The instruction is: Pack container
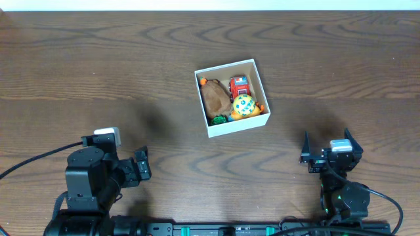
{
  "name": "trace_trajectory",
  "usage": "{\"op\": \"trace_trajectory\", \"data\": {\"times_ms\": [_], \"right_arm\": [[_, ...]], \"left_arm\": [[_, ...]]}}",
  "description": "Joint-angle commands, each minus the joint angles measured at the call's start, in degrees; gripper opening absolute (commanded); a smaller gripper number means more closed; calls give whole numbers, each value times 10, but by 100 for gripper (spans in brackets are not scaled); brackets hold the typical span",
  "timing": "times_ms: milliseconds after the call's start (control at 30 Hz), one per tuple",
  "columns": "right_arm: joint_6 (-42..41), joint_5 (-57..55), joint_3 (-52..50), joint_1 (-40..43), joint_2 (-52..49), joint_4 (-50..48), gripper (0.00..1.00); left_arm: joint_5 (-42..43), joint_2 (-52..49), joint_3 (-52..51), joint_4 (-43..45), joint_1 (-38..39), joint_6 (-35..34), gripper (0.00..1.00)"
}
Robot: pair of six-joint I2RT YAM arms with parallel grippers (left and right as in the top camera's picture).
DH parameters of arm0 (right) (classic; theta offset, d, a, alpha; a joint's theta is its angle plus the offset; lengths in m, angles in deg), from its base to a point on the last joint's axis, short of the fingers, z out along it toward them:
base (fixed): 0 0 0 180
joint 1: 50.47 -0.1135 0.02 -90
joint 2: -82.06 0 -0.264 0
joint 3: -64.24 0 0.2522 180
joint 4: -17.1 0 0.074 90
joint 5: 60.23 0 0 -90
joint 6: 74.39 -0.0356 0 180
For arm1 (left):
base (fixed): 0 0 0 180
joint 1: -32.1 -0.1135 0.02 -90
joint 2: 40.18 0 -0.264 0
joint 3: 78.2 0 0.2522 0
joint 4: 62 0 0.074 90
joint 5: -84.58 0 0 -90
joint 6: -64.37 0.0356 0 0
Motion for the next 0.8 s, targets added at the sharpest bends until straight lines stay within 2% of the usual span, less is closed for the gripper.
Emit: {"op": "trace_trajectory", "data": {"times_ms": [0, 767], "right_arm": [[-3, 4, -2, -5, 5, 2, 99], [-3, 4, -2, -5, 5, 2, 99]], "left_arm": [[4, -1, -3, 0, 1, -1, 98], [3, 0, -3, -5, 1, 0, 98]]}}
